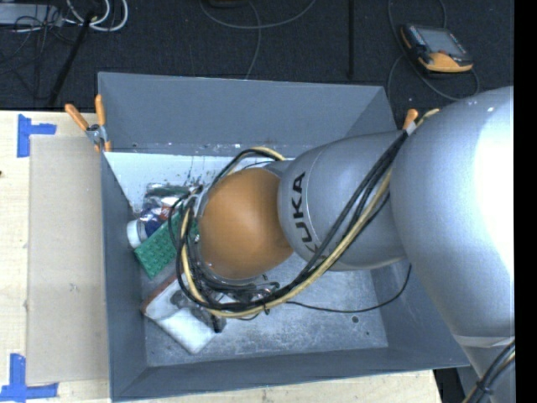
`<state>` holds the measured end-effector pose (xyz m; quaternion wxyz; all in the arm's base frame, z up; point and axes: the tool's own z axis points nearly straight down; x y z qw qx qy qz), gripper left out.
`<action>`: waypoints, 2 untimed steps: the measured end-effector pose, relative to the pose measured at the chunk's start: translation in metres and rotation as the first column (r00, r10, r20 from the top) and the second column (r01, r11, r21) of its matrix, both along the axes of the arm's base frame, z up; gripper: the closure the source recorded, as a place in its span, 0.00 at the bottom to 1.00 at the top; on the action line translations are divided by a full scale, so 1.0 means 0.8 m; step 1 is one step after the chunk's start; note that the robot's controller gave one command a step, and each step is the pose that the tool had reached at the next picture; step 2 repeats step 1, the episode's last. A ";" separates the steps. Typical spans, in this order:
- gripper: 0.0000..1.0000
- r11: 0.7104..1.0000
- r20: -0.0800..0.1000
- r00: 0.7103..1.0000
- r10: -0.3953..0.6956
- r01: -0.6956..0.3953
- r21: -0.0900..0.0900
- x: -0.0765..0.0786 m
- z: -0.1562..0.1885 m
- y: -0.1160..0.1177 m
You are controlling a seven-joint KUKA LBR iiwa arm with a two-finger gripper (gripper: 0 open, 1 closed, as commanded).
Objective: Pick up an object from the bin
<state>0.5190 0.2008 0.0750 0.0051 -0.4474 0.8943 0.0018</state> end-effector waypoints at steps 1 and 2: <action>1.00 0.997 -0.001 0.997 -0.083 0.083 -0.004 -0.031 0.221 0.015; 1.00 0.997 -0.001 0.997 -0.083 0.083 -0.004 -0.031 0.221 0.015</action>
Offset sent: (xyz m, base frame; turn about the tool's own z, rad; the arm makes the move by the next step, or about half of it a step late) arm -0.0260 0.0121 0.1729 0.0823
